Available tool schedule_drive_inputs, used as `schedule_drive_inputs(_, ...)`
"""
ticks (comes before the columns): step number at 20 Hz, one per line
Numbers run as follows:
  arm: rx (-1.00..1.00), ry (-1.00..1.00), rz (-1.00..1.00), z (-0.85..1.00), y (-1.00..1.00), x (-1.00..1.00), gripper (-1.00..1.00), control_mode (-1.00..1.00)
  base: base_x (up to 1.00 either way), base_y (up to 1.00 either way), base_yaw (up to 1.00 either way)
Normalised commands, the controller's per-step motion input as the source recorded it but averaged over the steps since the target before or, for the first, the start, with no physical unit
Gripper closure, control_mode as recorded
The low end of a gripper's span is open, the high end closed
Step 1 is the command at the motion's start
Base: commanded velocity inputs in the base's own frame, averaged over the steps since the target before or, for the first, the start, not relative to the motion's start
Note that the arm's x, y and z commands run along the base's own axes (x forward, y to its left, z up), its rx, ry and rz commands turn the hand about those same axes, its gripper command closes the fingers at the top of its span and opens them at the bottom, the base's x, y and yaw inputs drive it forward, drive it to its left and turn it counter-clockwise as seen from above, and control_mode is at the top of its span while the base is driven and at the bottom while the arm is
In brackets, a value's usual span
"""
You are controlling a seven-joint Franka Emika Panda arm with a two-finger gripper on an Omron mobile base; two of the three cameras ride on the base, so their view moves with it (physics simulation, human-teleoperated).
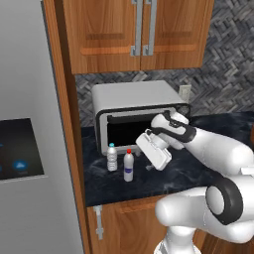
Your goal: Take the bottled waters from the counter and place them in the freezer to freeze. Close the freezer door after placing the bottles.
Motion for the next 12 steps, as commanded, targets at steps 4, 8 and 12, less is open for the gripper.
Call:
schedule_drive_inputs(4, 0.10, 0.01, 0.00, -0.10, 0.12, 0.34, -1.00, -1.00, 0.00, 0.00, 0.00)
schedule_drive_inputs(8, 0.08, 0.03, 0.00, -0.01, 0.13, 0.21, -1.00, -1.00, 0.00, 0.00, 0.00)
schedule_drive_inputs(12, 0.05, 0.03, 0.01, -0.08, 0.28, 0.05, -1.00, -1.00, 0.00, 0.00, 0.00)
